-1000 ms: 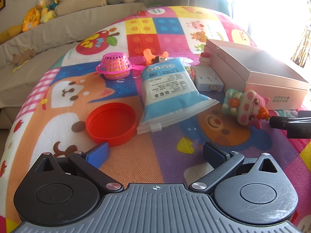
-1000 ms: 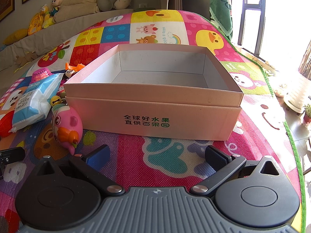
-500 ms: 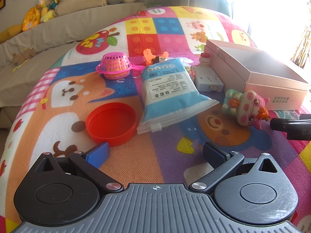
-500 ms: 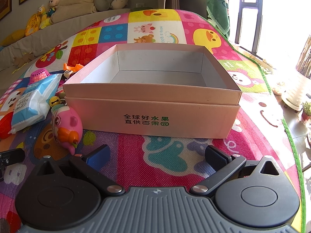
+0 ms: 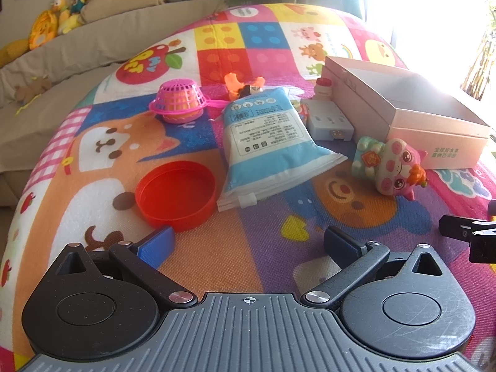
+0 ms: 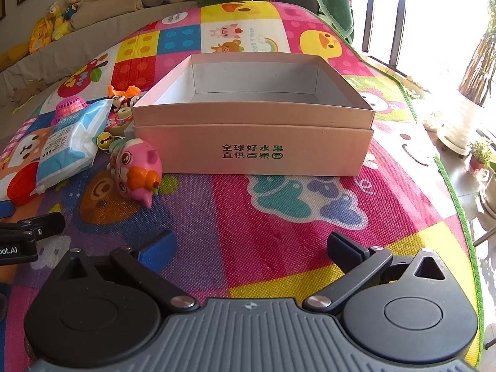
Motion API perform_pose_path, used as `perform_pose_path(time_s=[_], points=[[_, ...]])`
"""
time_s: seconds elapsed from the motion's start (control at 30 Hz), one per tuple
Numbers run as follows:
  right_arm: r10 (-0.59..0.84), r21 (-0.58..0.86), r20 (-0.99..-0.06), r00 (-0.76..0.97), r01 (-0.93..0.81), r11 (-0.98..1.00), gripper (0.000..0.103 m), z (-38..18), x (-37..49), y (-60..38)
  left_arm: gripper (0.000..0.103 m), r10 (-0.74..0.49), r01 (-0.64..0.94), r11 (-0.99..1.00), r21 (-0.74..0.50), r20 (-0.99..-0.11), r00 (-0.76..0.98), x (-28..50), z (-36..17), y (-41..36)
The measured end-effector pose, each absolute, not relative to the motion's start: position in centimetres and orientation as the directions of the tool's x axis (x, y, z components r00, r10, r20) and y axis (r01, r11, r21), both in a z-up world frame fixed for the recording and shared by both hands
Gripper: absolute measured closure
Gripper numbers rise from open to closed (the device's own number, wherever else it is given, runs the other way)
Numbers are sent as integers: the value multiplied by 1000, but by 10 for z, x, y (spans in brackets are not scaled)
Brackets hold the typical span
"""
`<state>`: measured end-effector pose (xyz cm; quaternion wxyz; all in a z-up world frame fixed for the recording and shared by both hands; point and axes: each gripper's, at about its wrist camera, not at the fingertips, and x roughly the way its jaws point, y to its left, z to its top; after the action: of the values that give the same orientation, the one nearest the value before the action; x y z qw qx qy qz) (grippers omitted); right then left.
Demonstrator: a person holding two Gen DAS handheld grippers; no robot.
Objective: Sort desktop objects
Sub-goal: 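Reach right gripper to pink pig toy while left gripper reaches blue-white packet, then close right gripper on pig toy while left gripper grasps and lifts packet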
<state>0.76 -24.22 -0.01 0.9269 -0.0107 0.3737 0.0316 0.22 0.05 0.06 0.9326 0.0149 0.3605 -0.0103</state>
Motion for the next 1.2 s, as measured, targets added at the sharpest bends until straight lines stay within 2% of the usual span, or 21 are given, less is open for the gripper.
perform_pose_path(time_s=[0.23, 0.33, 0.43, 0.53, 0.6, 0.67, 0.73, 0.77, 0.87, 0.97, 1.07, 1.2], points=[[57, 0, -698, 714, -79, 997, 0, 0, 9, -241, 0, -68, 71, 997, -23, -666, 743, -2, 5, 11], [159, 14, -694, 702, -209, 978, 0, 3, 8, -237, 0, -62, 52, 998, -35, -650, 757, -5, 11, 21], [210, -39, -629, 749, -299, 953, 0, 7, 2, -222, 0, -14, 8, 1000, -12, -630, 777, -6, 18, 31], [201, -193, -548, 812, -356, 914, 2, 11, 6, -191, 0, 12, -38, 999, -29, -615, 789, -4, 26, 44], [217, -213, -550, 806, -387, 897, 18, 12, 16, -176, 0, 13, -47, 998, -40, -607, 795, -4, 29, 47], [231, -209, -564, 793, -408, 889, 25, 8, 23, -164, 0, 5, -40, 998, -43, -603, 798, -4, 31, 48], [231, -203, -594, 771, -421, 884, 45, 3, 30, -156, 0, -5, -24, 999, -40, -599, 801, -3, 33, 45], [238, -174, -616, 751, -425, 889, 62, 2, 35, -157, 0, -11, -15, 999, -40, -597, 802, -3, 34, 43], [302, -29, -630, 715, -411, 911, 62, 7, 30, -178, 0, -44, 19, 999, -48, -588, 808, 4, 38, 35], [331, 51, -634, 699, -390, 919, 62, 9, 14, -199, 0, -93, 55, 995, -83, -582, 808, 19, 42, 26], [300, 62, -642, 705, -343, 937, 62, 5, -8, -219, 0, -108, 63, 993, -95, -589, 801, 42, 39, 13], [256, 69, -654, 712, -281, 957, 62, -4, -28, -243, 0, -63, 35, 998, -57, -619, 783, 73, 30, -1]])
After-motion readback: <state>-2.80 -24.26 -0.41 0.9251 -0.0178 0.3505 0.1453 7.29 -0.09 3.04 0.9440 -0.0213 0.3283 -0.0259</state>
